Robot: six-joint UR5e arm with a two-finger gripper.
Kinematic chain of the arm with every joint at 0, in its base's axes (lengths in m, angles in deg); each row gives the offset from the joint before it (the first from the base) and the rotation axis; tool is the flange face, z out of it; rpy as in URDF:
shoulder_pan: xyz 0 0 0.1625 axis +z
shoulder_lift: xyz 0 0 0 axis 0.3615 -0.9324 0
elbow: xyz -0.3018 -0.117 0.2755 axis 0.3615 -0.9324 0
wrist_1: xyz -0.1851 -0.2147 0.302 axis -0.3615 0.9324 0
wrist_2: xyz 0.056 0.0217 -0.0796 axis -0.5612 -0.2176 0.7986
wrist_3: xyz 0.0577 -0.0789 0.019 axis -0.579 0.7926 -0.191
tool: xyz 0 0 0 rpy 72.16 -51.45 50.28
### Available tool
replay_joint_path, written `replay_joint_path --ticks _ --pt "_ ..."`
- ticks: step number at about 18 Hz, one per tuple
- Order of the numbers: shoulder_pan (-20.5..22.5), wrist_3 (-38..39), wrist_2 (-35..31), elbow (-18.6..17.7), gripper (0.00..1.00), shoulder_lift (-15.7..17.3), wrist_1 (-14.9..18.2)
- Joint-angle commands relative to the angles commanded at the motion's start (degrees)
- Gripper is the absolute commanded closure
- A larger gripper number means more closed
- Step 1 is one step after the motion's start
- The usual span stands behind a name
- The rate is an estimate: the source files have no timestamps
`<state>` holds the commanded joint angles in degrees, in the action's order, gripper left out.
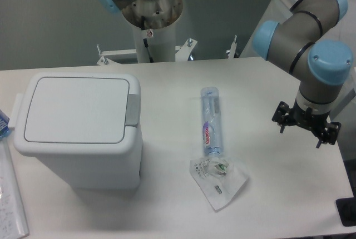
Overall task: Open the trash can
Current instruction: 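Move the gripper over the table toward the white trash can lid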
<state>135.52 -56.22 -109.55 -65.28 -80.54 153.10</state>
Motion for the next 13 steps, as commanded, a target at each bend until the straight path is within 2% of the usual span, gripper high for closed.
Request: replay_joint_path --ticks 3,7,10,13 --pt "-1.5 1.1 0.1 -0.5 0.00 0.4 1.0" --pt "-3.9 8.0 0.3 -0.5 0.00 1.0 1.1" --pt "-4.8 9.4 2.9 -0.4 0.00 1.1 1.1" --pt "-5.1 9.9 5.7 -1.2 0.00 4.1 1.1"
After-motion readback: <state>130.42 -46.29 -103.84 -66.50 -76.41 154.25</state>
